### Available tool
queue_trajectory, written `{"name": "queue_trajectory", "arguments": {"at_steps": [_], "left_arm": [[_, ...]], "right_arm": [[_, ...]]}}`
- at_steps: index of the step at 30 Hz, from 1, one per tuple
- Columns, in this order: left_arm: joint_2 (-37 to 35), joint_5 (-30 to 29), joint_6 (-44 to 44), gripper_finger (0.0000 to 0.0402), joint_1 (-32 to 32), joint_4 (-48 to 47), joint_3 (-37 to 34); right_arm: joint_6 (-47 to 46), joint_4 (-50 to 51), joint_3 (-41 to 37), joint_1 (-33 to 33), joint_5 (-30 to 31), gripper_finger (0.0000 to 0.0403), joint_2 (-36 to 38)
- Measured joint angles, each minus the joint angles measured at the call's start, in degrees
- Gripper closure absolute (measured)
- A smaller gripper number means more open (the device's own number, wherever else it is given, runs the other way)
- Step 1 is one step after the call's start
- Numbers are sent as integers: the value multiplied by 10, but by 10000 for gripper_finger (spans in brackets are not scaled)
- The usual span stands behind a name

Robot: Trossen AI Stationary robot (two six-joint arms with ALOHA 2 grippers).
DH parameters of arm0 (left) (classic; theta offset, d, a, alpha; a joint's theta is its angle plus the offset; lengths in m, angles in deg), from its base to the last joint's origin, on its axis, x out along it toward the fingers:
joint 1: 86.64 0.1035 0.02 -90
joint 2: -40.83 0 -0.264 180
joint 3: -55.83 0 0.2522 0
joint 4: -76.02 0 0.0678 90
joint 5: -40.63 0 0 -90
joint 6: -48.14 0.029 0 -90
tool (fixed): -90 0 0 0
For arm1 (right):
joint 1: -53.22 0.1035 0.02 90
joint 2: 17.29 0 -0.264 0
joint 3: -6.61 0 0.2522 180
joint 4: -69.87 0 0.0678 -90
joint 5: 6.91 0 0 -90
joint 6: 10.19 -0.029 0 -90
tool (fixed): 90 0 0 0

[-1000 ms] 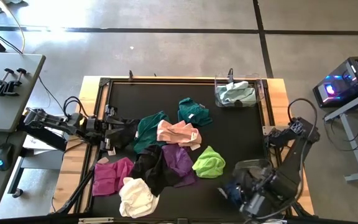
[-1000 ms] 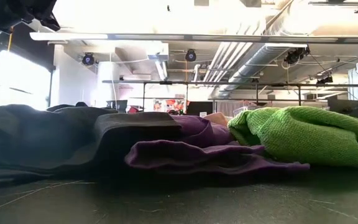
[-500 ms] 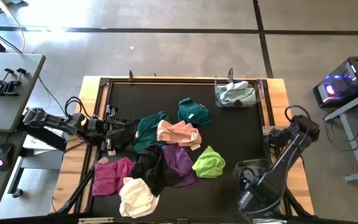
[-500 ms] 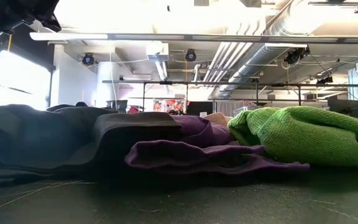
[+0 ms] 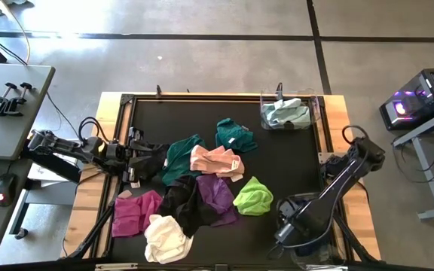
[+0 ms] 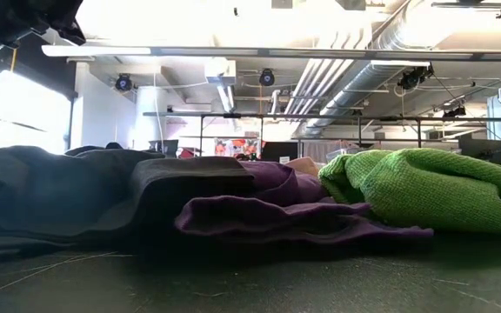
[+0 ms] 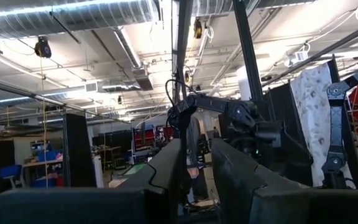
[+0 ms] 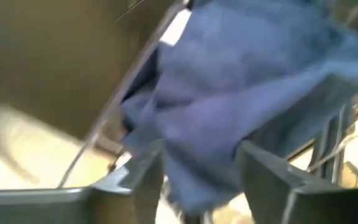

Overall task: Sort towels by color in basket
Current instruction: Put the dark blue towel into the bottom transparent bin

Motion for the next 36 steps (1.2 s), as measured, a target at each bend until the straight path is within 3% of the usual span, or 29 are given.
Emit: {"name": "queue_trajectory", "arguments": {"at_steps": [4, 8, 12, 19, 22, 26, 32, 36], "left_arm": [[0, 0, 0, 323, 0, -1, 0], [0, 0, 0, 323, 0, -1, 0], [0, 0, -5, 323, 0, -4, 0], [0, 0, -5, 323, 0, -3, 0], [0, 0, -5, 323, 0, -3, 0], [0, -1, -9, 323, 0, -3, 0], [0, -1, -9, 323, 0, -1, 0], [0, -1, -10, 323, 0, -4, 0]], "right_arm": [[-19, 34, 43, 8, -3, 182, 1], [-70, 71, 27, 10, -1, 201, 2], [-112, 28, -41, 9, 0, 253, 2], [-86, -191, -178, -3, -4, 378, 2], [-72, -184, -188, -6, -5, 397, 4], [-59, -115, -150, -7, -1, 362, 17], [-73, -13, -57, -2, 31, 263, 51], [-67, 26, 8, 0, 107, 217, 55]]}}
